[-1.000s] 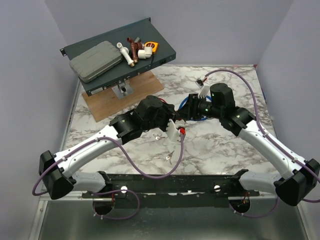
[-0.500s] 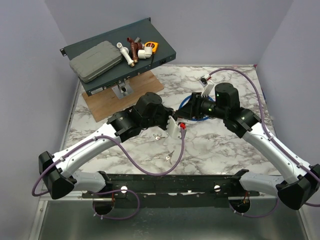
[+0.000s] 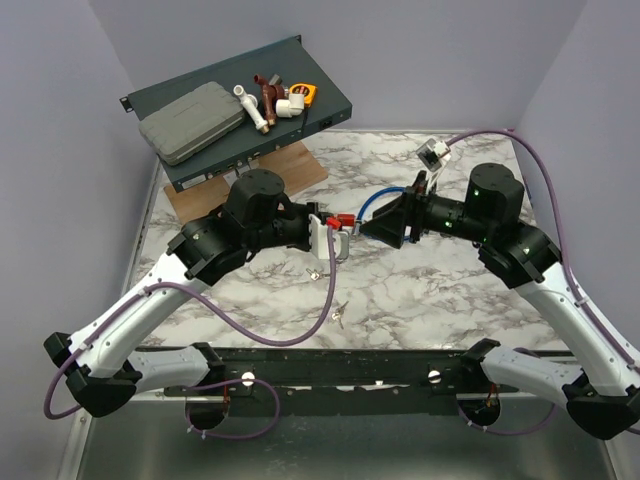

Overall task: Unlock with the key
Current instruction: Pick up the lock from the center of the board.

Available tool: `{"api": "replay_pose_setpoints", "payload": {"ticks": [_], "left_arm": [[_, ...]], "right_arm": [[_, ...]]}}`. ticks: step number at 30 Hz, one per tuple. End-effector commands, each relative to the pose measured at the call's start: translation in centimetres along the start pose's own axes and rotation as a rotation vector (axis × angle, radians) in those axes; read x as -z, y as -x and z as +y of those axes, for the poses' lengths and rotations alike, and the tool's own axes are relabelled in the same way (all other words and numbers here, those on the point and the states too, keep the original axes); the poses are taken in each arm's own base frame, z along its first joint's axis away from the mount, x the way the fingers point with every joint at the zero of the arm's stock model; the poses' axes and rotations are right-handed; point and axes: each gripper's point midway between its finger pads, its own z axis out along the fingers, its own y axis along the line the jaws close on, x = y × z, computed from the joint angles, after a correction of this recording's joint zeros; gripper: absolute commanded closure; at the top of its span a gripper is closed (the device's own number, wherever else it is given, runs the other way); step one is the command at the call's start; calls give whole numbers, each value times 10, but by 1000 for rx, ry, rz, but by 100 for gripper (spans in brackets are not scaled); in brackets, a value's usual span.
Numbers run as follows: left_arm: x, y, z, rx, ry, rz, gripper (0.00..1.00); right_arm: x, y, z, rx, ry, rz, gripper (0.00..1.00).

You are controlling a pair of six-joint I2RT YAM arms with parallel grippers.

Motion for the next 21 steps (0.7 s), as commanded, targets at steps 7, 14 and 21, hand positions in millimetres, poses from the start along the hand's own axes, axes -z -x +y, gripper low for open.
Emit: {"api": "replay_pose_setpoints", "payload": {"ticks": [7, 14, 21], "left_arm": [[41, 65, -34, 239, -261, -225, 100], [55, 87, -44, 292, -352, -314, 100], [65, 97, -47, 401, -412, -354, 100]], "right_arm": [[31, 9, 67, 316, 363, -57, 36], [48, 19, 94, 463, 487, -102, 36], [62, 26, 97, 516, 445, -158, 61]]}}
